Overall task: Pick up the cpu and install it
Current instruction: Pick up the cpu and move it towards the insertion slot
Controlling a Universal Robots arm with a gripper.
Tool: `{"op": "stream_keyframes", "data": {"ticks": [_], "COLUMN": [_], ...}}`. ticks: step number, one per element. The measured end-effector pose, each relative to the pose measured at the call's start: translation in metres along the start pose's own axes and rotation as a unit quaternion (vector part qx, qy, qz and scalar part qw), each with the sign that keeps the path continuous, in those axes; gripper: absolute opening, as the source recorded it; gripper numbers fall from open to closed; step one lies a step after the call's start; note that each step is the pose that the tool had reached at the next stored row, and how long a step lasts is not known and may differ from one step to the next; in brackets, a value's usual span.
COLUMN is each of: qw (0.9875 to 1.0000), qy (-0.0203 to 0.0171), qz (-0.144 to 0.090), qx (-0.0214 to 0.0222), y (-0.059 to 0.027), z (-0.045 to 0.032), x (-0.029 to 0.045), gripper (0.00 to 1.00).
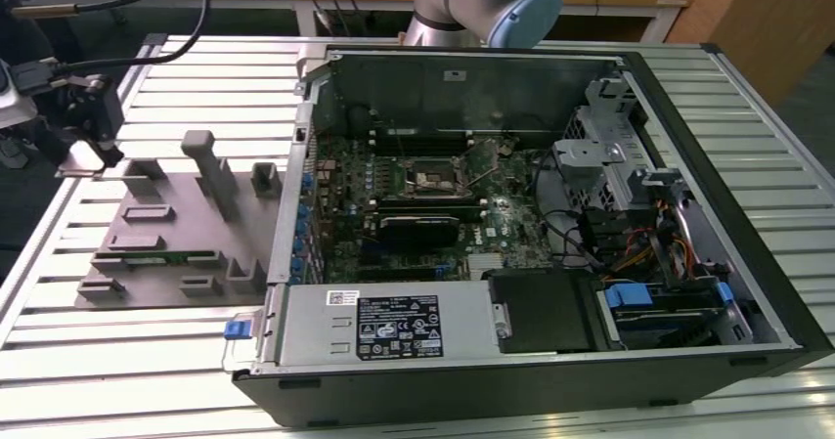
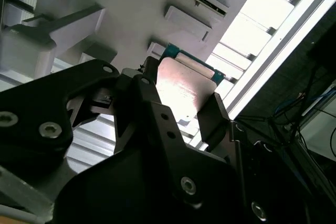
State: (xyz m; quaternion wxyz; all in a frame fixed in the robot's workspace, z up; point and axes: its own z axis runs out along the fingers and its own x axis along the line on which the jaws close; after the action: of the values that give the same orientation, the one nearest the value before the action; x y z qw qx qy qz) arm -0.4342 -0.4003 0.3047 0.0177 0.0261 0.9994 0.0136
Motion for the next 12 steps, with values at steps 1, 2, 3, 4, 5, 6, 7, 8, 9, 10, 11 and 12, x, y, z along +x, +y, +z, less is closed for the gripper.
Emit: {"op": "stream_keyframes", "data": {"ticks": [1,2,3,4,5,6,7,8,9,10,11,12], "qw": [1.0000,1.0000,1.0000,1.0000,1.0000,1.0000,1.0000,1.0000,1.0000,1.0000,1.0000,1.0000], "qy": [-0.0001,-0.0002,-0.0002,-0.0002,-0.0003,-0.0003,-0.0004,-0.0005,-0.0005,-0.0006,-0.0007,-0.0007], "qz": [0.000,0.000,0.000,0.000,0.000,0.000,0.000,0.000,0.000,0.000,0.000,0.000], "qx": [0.0000,0.0000,0.0000,0.0000,0.0000,0.0000,0.0000,0.0000,0.0000,0.0000,-0.0001,-0.0001], "y": [0.0001,0.0001,0.0002,0.0002,0.0002,0.0003,0.0003,0.0004,0.0004,0.0005,0.0005,0.0006], "z": [-0.0018,-0.0037,-0.0054,-0.0071,-0.0087,-0.0104,-0.0119,-0.0135,-0.0150,-0.0165,-0.0181,-0.0197], "x": [-0.0001,-0.0001,-0.0002,-0.0002,-0.0003,-0.0003,-0.0004,-0.0004,-0.0005,-0.0006,-0.0006,-0.0007], "gripper": [0.55,0.55,0.55,0.55,0.55,0.55,0.55,0.55,0.55,0.55,0.55,0.55]}}
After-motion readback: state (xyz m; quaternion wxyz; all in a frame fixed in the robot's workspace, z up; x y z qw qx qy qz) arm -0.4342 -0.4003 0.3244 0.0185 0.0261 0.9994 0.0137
